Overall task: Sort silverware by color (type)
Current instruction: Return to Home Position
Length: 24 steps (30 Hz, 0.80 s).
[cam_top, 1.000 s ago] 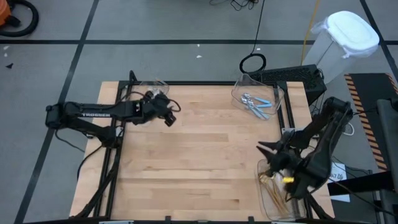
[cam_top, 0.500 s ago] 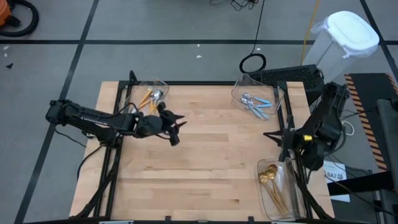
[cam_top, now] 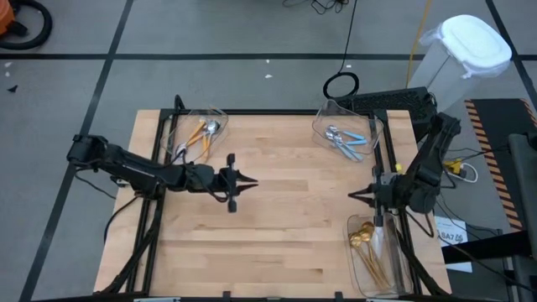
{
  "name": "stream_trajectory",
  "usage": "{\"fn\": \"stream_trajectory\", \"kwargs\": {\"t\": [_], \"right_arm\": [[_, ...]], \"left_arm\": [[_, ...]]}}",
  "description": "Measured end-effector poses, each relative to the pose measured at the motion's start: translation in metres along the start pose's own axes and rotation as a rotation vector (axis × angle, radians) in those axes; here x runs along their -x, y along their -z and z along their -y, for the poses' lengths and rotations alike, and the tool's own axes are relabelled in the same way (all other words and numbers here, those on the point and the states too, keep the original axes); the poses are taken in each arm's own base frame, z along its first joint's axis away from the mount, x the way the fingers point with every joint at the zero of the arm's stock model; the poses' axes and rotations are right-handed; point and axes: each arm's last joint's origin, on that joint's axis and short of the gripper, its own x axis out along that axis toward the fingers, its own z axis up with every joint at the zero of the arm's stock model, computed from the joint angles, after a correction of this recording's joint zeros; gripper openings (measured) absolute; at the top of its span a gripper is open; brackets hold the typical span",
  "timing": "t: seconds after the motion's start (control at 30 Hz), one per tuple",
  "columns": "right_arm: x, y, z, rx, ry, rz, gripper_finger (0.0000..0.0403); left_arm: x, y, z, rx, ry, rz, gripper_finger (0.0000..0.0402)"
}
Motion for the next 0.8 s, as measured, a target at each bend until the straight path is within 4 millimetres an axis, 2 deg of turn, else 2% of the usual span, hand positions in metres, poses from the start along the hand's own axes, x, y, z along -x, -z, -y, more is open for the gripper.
{"fn": "stream_trajectory", "kwargs": {"t": [0.2,0.5,0.8], "right_arm": [[-0.009,0.021,-0.005,0.002,-0.032,0.024,0.0001],[-0.019,0.041,-0.008,0.002,-0.132,0.064,0.0],[-0.021,0.052,-0.006,0.0,-0.152,0.088,0.0]], "left_arm": [[0.009,0.026,0.002,0.025,-0.001,0.02,0.0005],[0.016,0.048,0.002,0.03,0.066,-0.014,0.0004],[0.045,0.074,0.002,0.093,0.047,0.071,0.0003]]}}
